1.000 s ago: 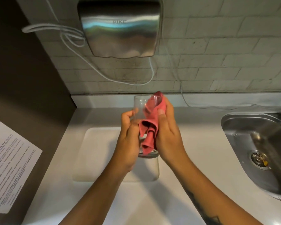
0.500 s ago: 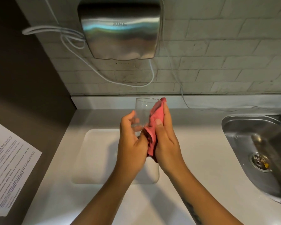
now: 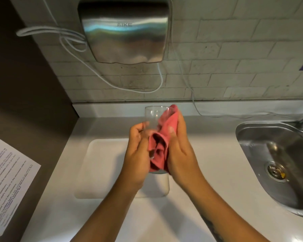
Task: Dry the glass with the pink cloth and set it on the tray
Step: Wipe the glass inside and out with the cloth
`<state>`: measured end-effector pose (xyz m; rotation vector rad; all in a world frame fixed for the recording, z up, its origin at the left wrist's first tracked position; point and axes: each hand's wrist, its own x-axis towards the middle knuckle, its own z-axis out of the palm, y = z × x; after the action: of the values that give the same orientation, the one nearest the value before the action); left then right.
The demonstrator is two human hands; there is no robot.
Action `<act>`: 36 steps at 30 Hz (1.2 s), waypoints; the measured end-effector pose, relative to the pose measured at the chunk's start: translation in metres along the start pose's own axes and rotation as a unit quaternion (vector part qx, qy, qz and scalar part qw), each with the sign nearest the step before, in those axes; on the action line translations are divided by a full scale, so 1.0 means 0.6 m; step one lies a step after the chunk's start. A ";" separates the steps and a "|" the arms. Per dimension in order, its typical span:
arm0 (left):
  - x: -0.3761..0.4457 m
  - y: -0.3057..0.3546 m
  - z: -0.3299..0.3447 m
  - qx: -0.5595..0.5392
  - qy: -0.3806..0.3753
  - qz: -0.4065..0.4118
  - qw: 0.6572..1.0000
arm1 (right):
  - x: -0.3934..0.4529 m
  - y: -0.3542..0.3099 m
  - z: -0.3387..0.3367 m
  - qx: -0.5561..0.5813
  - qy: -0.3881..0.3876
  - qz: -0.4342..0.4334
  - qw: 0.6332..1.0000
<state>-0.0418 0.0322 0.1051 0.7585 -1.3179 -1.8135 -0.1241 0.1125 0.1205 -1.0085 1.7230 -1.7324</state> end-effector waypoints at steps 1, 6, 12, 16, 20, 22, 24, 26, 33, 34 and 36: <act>0.004 0.004 -0.005 -0.028 -0.009 -0.003 1.000 | -0.017 0.004 0.006 0.004 -0.017 -0.004 1.000; 0.001 0.014 -0.011 -0.041 -0.048 0.029 0.998 | -0.019 0.008 0.009 -0.025 -0.032 -0.042 0.998; 0.011 0.027 -0.011 -0.027 -0.048 0.039 0.998 | 0.002 -0.005 0.013 0.030 -0.026 -0.036 0.999; 0.014 0.032 -0.017 0.012 -0.037 0.031 0.999 | -0.045 0.028 0.030 0.003 -0.038 -0.059 0.998; 0.001 0.020 -0.007 0.010 -0.074 0.024 0.997 | 0.013 -0.005 0.010 0.049 0.022 -0.034 0.998; -0.002 0.023 -0.004 0.003 -0.060 0.011 0.998 | 0.031 -0.013 0.007 0.037 0.032 -0.054 0.997; 0.003 0.030 -0.009 -0.015 -0.050 0.014 0.999 | 0.012 -0.006 0.020 0.033 0.006 -0.059 0.998; 0.006 0.038 -0.018 -0.015 -0.051 0.018 0.998 | -0.026 0.019 0.036 0.032 -0.025 -0.060 0.997; -0.006 0.027 -0.003 0.008 -0.044 0.003 0.999 | 0.025 -0.010 0.010 0.046 0.024 -0.045 0.998; -0.003 0.031 -0.006 -0.009 -0.043 0.006 0.999 | 0.017 -0.011 0.014 0.041 0.011 -0.055 0.998; 0.004 0.041 -0.017 -0.020 -0.053 0.019 0.998 | -0.020 0.008 0.030 0.023 -0.027 -0.068 0.997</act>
<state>-0.0291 0.0206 0.1256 0.6193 -1.3508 -1.8648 -0.1033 0.1105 0.1126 -1.1655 1.6058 -1.8032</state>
